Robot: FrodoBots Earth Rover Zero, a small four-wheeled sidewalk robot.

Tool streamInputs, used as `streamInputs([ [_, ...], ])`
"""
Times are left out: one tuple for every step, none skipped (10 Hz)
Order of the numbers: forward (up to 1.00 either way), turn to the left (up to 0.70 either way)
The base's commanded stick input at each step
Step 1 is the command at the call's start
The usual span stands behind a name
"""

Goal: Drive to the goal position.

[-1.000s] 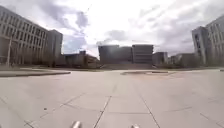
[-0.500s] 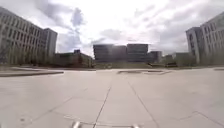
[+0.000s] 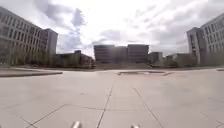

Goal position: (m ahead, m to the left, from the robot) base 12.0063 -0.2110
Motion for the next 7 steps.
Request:
streamInputs([
  [0.7, -0.02],
  [0.7, 0.0],
  [0.7, 0.0],
  [0.7, 0.0],
  [0.7, 0.0],
  [0.7, 0.0],
  [0.7, 0.0],
])
